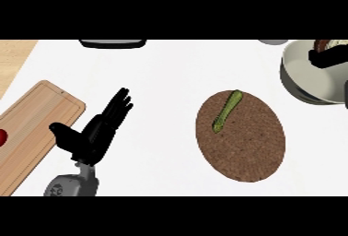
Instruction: Pick the cupcake from the placemat and place it in the bowl
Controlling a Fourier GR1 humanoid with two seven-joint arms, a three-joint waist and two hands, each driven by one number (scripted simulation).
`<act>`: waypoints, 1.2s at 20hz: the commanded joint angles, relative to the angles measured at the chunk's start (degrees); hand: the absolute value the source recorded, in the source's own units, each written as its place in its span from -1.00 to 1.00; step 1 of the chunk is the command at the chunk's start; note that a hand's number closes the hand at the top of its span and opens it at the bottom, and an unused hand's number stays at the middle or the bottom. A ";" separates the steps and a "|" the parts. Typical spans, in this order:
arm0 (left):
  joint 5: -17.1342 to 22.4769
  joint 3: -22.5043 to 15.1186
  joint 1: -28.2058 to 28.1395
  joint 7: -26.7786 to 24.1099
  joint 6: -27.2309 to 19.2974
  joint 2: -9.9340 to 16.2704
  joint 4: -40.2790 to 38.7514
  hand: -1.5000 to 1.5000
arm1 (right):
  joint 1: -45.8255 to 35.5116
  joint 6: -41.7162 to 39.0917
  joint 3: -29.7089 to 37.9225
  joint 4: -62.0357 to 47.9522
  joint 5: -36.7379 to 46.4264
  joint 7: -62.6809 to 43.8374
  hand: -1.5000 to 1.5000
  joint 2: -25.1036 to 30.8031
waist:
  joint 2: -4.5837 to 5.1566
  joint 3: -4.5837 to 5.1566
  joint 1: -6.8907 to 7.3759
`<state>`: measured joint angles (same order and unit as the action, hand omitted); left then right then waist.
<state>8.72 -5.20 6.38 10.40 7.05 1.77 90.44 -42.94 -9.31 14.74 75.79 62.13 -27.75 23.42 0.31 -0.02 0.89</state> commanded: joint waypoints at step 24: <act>0.33 -1.09 1.34 -0.97 1.64 -0.50 -1.23 0.00 | -10.26 28.11 20.50 -56.07 -9.33 27.87 -1.00 11.28 | 1.48 -0.48 2.88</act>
<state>9.21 -5.55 9.53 10.27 8.29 1.56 88.87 -54.29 14.78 29.51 20.32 58.87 -6.29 34.89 1.75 -0.34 3.88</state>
